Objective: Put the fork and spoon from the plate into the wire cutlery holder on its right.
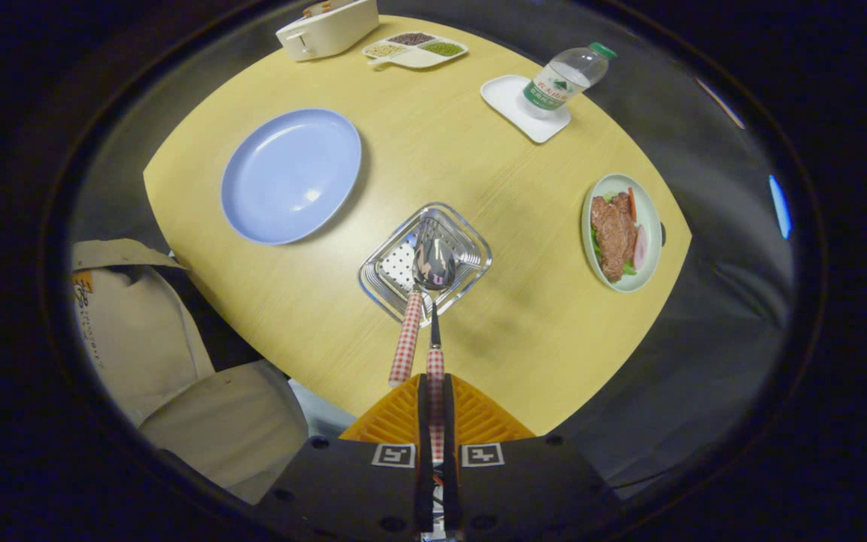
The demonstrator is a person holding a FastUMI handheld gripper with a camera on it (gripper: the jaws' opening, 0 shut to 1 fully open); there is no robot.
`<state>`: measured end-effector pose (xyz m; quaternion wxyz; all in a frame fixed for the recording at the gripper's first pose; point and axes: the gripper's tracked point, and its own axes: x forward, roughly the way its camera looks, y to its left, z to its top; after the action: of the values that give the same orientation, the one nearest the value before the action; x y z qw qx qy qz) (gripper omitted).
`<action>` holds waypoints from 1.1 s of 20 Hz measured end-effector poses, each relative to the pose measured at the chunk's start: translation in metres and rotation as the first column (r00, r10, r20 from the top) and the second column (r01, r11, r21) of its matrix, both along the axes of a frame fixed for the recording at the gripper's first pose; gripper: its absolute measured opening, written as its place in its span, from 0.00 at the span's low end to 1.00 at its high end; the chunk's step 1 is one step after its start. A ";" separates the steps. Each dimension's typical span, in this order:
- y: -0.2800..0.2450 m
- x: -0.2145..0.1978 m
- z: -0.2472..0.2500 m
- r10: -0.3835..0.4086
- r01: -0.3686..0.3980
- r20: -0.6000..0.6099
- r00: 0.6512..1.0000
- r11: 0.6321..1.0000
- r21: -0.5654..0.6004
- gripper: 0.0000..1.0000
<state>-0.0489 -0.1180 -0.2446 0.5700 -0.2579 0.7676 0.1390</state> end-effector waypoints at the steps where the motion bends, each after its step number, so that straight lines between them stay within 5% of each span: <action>1: 0.001 0.001 -0.001 -0.003 0.003 -0.012 1.000 1.000 -0.001 0.09; 16: 0.010 0.011 -0.008 -0.079 0.078 0.035 0.996 0.997 0.027 0.19; 22: 0.034 0.020 0.008 -0.205 0.177 0.214 0.955 0.973 0.147 0.88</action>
<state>-0.0289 -0.0845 -0.2365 0.6800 -0.1601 0.7083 0.1009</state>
